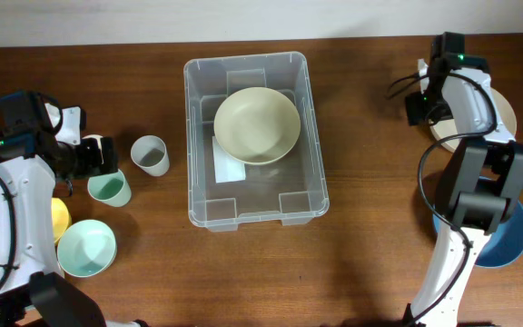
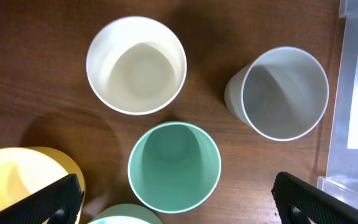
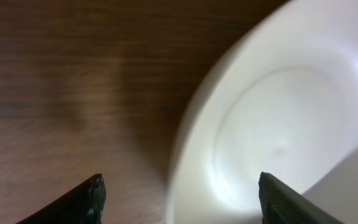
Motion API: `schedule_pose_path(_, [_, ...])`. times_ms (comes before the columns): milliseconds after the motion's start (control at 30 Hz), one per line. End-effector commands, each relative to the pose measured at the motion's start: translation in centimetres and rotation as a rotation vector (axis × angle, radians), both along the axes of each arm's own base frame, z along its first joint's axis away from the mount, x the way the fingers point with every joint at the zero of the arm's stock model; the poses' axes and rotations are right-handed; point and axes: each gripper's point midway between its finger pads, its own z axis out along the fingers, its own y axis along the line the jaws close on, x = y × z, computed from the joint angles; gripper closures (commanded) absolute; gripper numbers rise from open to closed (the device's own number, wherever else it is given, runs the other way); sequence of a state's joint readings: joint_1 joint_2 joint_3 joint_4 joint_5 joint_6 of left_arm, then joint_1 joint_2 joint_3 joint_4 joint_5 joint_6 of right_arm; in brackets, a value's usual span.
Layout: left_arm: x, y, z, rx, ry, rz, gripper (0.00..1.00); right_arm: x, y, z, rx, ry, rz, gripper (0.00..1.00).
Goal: Pack container
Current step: 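Release the plate and move the right gripper to the cream bowl, then grip the cream bowl rim and lift it toward the bin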
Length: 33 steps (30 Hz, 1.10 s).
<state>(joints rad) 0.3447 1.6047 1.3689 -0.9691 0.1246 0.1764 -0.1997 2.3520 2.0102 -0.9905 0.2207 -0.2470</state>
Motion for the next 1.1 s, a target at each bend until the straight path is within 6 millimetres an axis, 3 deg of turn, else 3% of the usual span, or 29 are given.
schedule_pose_path(0, [0.0,-0.1,0.2,-0.011,-0.003,-0.016,0.0,-0.5,-2.4,-1.0,-0.029,0.007,-0.045,0.26])
schedule_pose_path(200, [-0.1,-0.2,0.1,-0.012,0.0,-0.016,0.0,-0.8,-3.6,-1.7,-0.024,0.012,-0.069,0.26])
schedule_pose_path(600, [-0.1,-0.2,0.1,-0.012,0.0,-0.016,0.0,-1.2,-3.6,-4.6,-0.012,0.062,-0.072,0.26])
schedule_pose_path(733, [-0.1,-0.2,0.1,-0.012,0.0,-0.016,0.0,-1.0,-3.7,-4.5,-0.014,0.048,-0.08,0.34])
schedule_pose_path(900, [-0.1,-0.2,0.1,-0.012,0.0,-0.016,0.0,-0.9,-3.7,-4.5,-0.011,0.043,-0.089,0.51])
schedule_pose_path(1067, [-0.1,-0.2,0.1,-0.012,0.0,-0.016,0.0,-0.9,-3.6,-4.6,-0.005,0.041,-0.088,0.59])
